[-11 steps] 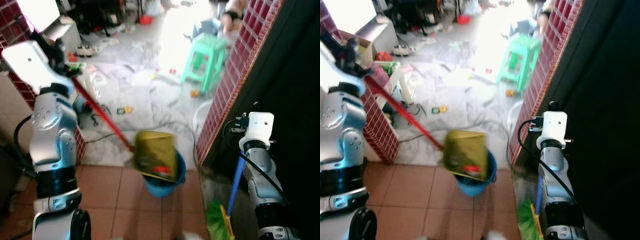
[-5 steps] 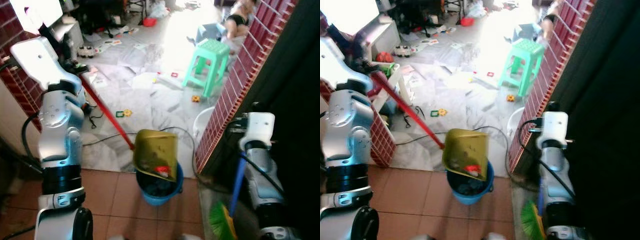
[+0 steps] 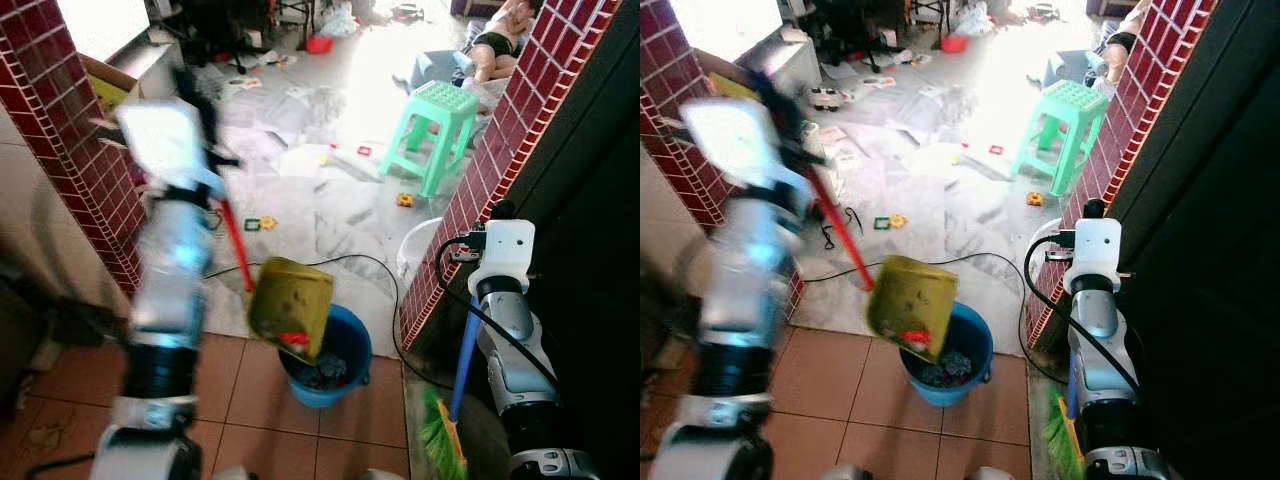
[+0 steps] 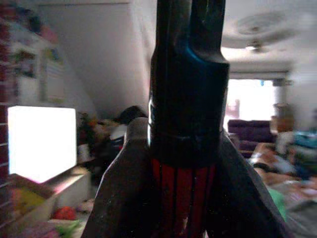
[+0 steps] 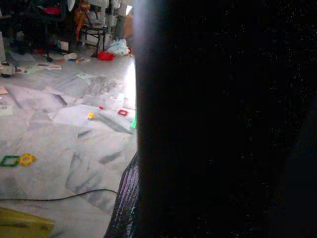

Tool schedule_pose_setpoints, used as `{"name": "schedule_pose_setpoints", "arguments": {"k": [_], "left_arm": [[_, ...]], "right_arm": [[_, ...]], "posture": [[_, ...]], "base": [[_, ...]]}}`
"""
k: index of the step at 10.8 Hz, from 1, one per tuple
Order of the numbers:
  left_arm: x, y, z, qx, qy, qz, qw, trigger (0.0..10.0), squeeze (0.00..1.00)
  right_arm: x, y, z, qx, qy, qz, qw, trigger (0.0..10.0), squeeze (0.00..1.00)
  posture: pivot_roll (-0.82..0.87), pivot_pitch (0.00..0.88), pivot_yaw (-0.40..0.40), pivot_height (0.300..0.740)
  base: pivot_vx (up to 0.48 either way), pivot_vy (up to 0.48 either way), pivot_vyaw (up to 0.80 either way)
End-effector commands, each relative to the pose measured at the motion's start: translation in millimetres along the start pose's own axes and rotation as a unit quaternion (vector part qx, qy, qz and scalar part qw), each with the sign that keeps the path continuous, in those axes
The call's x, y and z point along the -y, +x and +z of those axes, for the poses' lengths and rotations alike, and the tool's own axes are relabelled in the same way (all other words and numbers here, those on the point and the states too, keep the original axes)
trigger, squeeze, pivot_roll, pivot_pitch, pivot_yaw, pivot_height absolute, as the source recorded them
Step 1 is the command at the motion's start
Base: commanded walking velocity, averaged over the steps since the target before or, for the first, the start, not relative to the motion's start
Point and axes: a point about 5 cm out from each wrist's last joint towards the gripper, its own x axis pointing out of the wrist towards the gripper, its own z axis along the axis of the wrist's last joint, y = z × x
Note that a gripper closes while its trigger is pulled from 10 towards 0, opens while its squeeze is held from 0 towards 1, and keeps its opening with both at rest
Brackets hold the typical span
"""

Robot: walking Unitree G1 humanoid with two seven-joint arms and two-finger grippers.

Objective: Sweep floor

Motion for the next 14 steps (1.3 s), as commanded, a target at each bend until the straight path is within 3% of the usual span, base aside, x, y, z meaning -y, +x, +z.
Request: {"name": "schedule_pose_setpoints", "arguments": {"k": [1, 3, 4, 6, 7, 9, 10, 12, 13, 14], "left_arm": [[13.8, -0.2, 4, 0.02, 0.002, -0.037, 0.999, 10.0, 0.0], [57.8, -4.7, 7, 0.038, 0.004, -0.183, 0.982, 10.0, 0.0], [84.5, -9.9, 13, 0.049, 0.017, -0.287, 0.956, 10.0, 0.0], [117.1, -18.7, 22, 0.071, 0.068, -0.409, 0.907, 10.0, 0.0], [125.0, -24.4, 12, 0.03, 0.091, -0.452, 0.887, 10.0, 0.0], [125.1, -26.4, 8, 0.024, 0.101, -0.455, 0.884, 10.0, 0.0], [122.5, -24.7, 9, 0.029, 0.111, -0.442, 0.89, 10.0, 0.0], [115.5, -16.4, 10, 0.019, 0.088, -0.392, 0.915, 10.0, 0.0], [112.7, -13.1, 12, 0.013, 0.049, -0.373, 0.927, 10.0, 0.0], [109.3, -9.8, 15, 0.027, 0.066, -0.355, 0.932, 10.0, 0.0]], "right_arm": [[0.5, 2.9, 11, 0.024, 0.012, -0.001, 1.0, 10.0, 0.0], [0.7, 3.0, 11, 0.023, 0.012, 0.001, 1.0, 10.0, 0.0], [-0.4, 3.2, 11, 0.029, 0.006, 0.006, 1.0, 10.0, 0.0], [-8.2, 3.3, 17, 0.047, -0.004, 0.026, 0.999, 10.0, 0.0], [-8.3, 3.4, 16, 0.046, -0.004, 0.027, 0.999, 10.0, 0.0], [-8.0, 3.6, 16, 0.05, -0.008, 0.029, 0.998, 10.0, 0.0], [-7.6, 3.6, 16, 0.049, -0.007, 0.028, 0.998, 10.0, 0.0], [-8.8, 3.9, 14, 0.046, -0.004, 0.028, 0.999, 10.0, 0.0], [-8.6, 4.2, 14, 0.046, -0.004, 0.028, 0.999, 10.0, 0.0], [-8.4, 4.2, 14, 0.045, -0.004, 0.028, 0.999, 10.0, 0.0]], "posture": [[-0.11, 0.0, -0.017, 0.74], [-0.11, 0.0, -0.018, 0.74], [-0.11, 0.0, -0.019, 0.74], [-0.11, 0.0, -0.019, 0.74], [-0.11, 0.0, -0.019, 0.74], [-0.11, 0.0, -0.015, 0.74], [-0.11, 0.0, -0.014, 0.74], [-0.11, 0.0, -0.016, 0.74], [-0.11, 0.0, -0.018, 0.74], [-0.11, 0.0, -0.018, 0.74]], "base": [[0.0, 0.0, 0.0], [0.0, 0.0, 0.0], [0.0, 0.0, 0.0], [0.0, 0.0, 0.0], [0.0, 0.0, 0.0], [0.0, 0.0, 0.0], [0.0, 0.0, 0.0], [0.0, 0.0, 0.0], [0.0, 0.0, 0.0], [0.0, 0.0, 0.0]]}}
